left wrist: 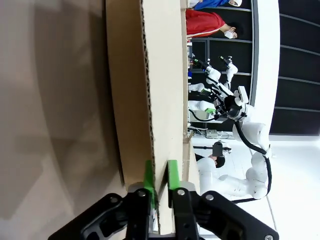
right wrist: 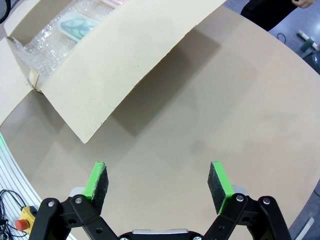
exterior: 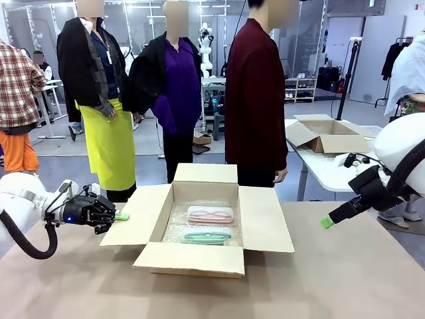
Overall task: Pack the glasses set securely to prepare it for shipping.
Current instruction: Position the Package Box on the left side of the table.
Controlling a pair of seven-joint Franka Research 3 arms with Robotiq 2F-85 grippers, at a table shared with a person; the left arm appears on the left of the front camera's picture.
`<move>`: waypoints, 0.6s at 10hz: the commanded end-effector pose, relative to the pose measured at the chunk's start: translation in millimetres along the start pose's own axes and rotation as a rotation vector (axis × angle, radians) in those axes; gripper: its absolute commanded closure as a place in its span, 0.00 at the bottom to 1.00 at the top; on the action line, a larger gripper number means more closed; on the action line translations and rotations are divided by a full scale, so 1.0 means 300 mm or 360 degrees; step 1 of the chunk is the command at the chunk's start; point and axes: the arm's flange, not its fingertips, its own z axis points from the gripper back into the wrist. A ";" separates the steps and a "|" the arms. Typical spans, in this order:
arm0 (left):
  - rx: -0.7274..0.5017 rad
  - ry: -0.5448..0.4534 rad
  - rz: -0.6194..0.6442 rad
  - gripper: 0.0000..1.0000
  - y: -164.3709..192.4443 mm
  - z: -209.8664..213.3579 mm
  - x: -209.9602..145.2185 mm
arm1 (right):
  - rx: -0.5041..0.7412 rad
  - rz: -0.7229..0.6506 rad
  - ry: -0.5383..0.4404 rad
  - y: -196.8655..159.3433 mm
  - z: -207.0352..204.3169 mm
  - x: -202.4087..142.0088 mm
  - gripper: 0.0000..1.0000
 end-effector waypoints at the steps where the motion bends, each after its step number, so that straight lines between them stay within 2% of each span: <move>1: -0.0040 -0.0024 0.0022 1.00 -0.032 0.015 0.010 | -0.0006 -0.0033 -0.0026 0.005 -0.009 0.005 0.00; 3: -0.0040 -0.0026 0.0012 1.00 -0.046 0.024 0.010 | -0.0006 -0.0033 -0.0026 0.005 -0.009 0.005 0.00; 6: 0.0075 0.0009 -0.0068 1.00 -0.124 0.034 -0.014 | -0.0006 -0.0033 -0.0026 0.005 -0.009 0.005 0.00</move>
